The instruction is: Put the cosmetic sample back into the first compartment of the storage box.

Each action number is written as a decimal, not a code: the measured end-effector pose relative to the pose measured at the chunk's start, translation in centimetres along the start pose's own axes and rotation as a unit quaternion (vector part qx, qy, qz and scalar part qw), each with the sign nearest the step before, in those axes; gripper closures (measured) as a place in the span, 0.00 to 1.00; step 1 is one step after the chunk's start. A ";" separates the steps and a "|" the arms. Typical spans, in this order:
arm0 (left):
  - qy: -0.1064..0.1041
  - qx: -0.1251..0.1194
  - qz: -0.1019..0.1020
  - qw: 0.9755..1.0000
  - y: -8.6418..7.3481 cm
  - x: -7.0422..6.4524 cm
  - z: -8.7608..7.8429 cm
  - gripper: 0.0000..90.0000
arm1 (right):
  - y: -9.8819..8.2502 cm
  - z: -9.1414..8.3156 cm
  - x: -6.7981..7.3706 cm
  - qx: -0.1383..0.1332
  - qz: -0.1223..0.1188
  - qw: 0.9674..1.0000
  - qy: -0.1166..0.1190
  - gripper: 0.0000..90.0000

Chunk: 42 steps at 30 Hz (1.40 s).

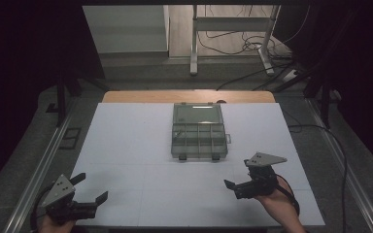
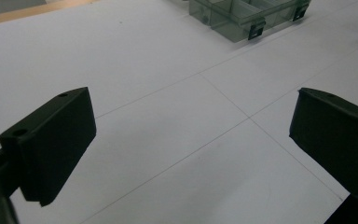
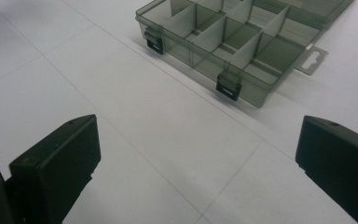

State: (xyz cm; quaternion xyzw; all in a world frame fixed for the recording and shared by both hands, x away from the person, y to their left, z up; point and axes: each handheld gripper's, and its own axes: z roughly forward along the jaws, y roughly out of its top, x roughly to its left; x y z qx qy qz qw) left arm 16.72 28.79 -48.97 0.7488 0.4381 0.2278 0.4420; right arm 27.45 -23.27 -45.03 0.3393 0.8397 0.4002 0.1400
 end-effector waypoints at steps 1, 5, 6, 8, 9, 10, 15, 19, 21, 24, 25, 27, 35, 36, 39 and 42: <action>0.000 0.000 0.000 1.000 0.0 0.0 0.0 0.01 | -0.1 -0.2 -0.1 0.000 0.001 1.000 -0.001 0.00; 0.001 0.000 0.000 1.000 0.0 0.0 0.0 0.01 | -0.7 -0.7 -0.3 -0.002 0.007 1.000 -0.008 0.00; 0.001 0.000 0.000 1.000 0.0 0.0 0.0 0.01 | -0.9 -0.9 -0.5 -0.002 0.007 1.000 -0.011 0.00; 0.001 0.001 0.000 1.000 0.0 0.0 0.0 0.01 | -1.2 -1.2 -0.6 -0.004 0.012 1.000 -0.013 0.00; 0.001 0.001 0.000 1.000 0.0 0.0 0.0 0.01 | -1.3 -1.4 -0.7 -0.004 0.012 1.000 -0.015 0.00; 0.001 0.001 0.001 1.000 0.0 0.0 0.0 0.01 | -1.5 -1.6 -0.7 -0.006 0.014 1.000 -0.015 0.00; 0.002 0.002 0.000 1.000 0.0 0.0 0.0 0.01 | -2.3 -2.4 -0.9 -0.010 0.013 1.000 -0.025 0.00; 0.003 0.002 0.000 1.000 0.0 0.0 0.0 0.01 | -2.9 -3.1 -1.1 -0.014 0.019 0.999 -0.034 0.00; 0.003 0.003 -0.001 1.000 0.0 0.0 0.1 0.01 | -3.2 -3.4 -1.1 -0.016 0.022 0.999 -0.040 0.00; 0.003 0.003 -0.001 1.000 0.0 0.0 0.0 0.01 | -3.8 -3.8 -1.3 -0.016 0.025 0.998 -0.047 0.00; 0.003 0.002 -0.001 1.000 0.0 0.0 0.0 0.01 | -4.0 -4.0 -1.3 -0.014 0.027 0.998 -0.050 0.00; 0.003 0.002 -0.002 1.000 0.0 0.0 0.1 0.01 | -4.3 -4.2 -1.3 -0.013 0.029 0.998 -0.053 0.00; 0.005 0.004 0.000 1.000 0.0 -0.1 0.1 0.01 | -5.9 -5.3 -1.7 -0.021 0.053 0.996 -0.068 0.00; 0.005 0.004 0.000 1.000 0.0 -0.1 0.1 0.01 | -5.9 -5.3 -1.7 -0.023 0.054 0.996 -0.069 0.00; 0.004 0.003 0.000 1.000 0.0 0.0 0.1 0.01 | -5.9 -5.2 -1.6 -0.018 0.053 0.996 -0.072 0.00; 0.004 0.003 0.000 1.000 0.1 0.0 0.1 0.01 | -5.9 -5.1 -1.6 -0.015 0.049 0.996 -0.075 0.00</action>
